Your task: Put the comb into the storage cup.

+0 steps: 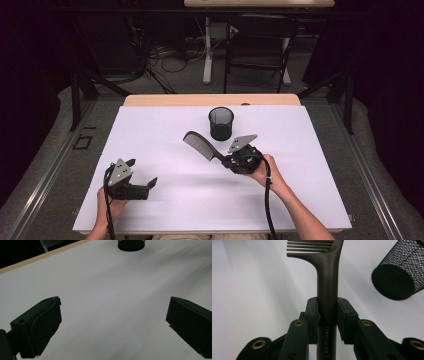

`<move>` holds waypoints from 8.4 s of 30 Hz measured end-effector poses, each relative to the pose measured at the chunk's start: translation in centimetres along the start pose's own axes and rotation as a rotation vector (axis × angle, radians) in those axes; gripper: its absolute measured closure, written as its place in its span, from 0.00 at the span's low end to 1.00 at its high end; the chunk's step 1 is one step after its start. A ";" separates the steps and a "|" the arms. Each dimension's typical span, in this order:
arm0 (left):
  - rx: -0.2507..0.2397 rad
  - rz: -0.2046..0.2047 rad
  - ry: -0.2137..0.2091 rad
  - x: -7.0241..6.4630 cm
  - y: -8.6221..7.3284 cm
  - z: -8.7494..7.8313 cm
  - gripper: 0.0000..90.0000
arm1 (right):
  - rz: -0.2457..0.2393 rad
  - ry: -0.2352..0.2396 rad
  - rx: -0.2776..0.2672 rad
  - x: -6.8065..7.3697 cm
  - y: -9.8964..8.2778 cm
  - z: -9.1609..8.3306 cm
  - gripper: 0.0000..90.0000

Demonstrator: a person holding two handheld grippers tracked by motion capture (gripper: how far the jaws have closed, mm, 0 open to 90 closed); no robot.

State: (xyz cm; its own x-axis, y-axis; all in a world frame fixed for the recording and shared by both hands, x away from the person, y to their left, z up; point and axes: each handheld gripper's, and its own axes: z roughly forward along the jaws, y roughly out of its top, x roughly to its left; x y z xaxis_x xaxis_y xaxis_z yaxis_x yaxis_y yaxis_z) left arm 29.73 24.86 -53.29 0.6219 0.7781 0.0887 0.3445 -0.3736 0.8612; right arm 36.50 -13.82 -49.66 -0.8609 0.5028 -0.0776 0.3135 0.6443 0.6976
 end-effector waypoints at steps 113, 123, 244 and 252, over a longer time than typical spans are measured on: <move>-0.025 -0.007 0.006 -0.2 0.2 0.2 0.00 | 0.208 -0.308 -0.393 -4.3 0.1 -4.0 0.81; -0.030 -0.009 0.006 -0.2 0.2 0.1 0.00 | 0.207 -0.314 -0.389 -4.9 0.9 -4.2 0.81; -0.039 -0.014 0.008 -0.1 0.2 -0.1 0.00 | 0.274 -0.365 -0.596 -9.1 5.6 -0.3 0.81; -0.042 -0.011 0.008 -0.1 0.2 -0.2 0.00 | 0.269 -0.371 -0.606 -9.3 5.9 0.3 0.81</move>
State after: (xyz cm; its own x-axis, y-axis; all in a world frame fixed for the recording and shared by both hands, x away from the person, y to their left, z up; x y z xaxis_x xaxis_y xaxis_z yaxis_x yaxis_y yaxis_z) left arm 29.64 24.82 -53.05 0.6124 0.7862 0.0827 0.3213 -0.3431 0.8826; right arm 46.45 -14.54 -45.00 -0.5613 0.8275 -0.0088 0.1268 0.0965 0.9872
